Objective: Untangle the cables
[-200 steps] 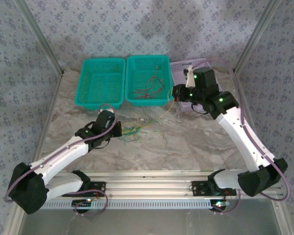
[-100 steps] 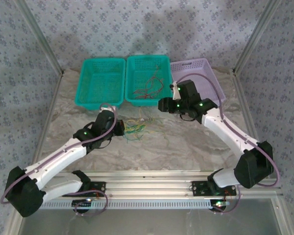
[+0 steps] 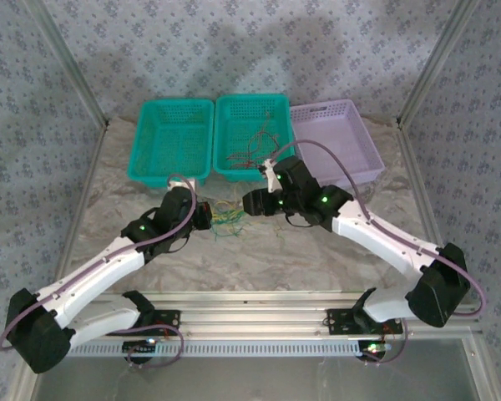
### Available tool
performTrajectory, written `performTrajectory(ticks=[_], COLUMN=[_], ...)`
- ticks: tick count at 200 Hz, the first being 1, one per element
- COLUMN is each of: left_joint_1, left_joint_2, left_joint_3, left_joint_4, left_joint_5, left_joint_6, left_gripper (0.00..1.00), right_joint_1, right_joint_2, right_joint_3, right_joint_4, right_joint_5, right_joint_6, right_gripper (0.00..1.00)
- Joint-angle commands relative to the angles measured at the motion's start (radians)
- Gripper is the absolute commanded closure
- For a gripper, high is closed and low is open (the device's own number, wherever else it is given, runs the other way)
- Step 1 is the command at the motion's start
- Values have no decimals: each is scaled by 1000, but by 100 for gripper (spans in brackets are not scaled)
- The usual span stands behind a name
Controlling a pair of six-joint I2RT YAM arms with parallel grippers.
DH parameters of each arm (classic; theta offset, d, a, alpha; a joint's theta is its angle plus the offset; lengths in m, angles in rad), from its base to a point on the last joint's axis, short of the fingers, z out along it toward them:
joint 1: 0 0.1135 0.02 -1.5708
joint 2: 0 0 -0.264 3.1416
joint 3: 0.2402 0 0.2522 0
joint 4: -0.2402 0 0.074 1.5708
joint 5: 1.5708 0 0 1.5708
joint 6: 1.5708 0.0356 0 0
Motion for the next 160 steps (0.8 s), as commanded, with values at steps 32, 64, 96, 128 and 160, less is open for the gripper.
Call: performTrajectory(ticks=[32, 64, 96, 128, 160], left_joint_1=[-15, -25, -33, -34, -44], left_joint_2=[9, 13, 6, 1, 9], left_joint_3=[51, 63, 66, 64, 67], left_joint_4=[-13, -19, -25, -26, -24], left_joint_5=[-27, -29, -43, -48, -46], left_joint_6=[-28, -28, -27, -29, -29], left_gripper=[100, 100, 100, 100, 100], right_joint_1=[66, 68, 64, 61, 57], right_joint_2=[41, 127, 194, 209, 229], right_joint_3=[-66, -46, -28, -42, -47], right_joint_4=[35, 66, 55, 57, 120], right_joint_5=[38, 23, 35, 73, 72], right_joint_6=[71, 90, 132, 156, 182], right_gripper=[51, 59, 61, 58, 68])
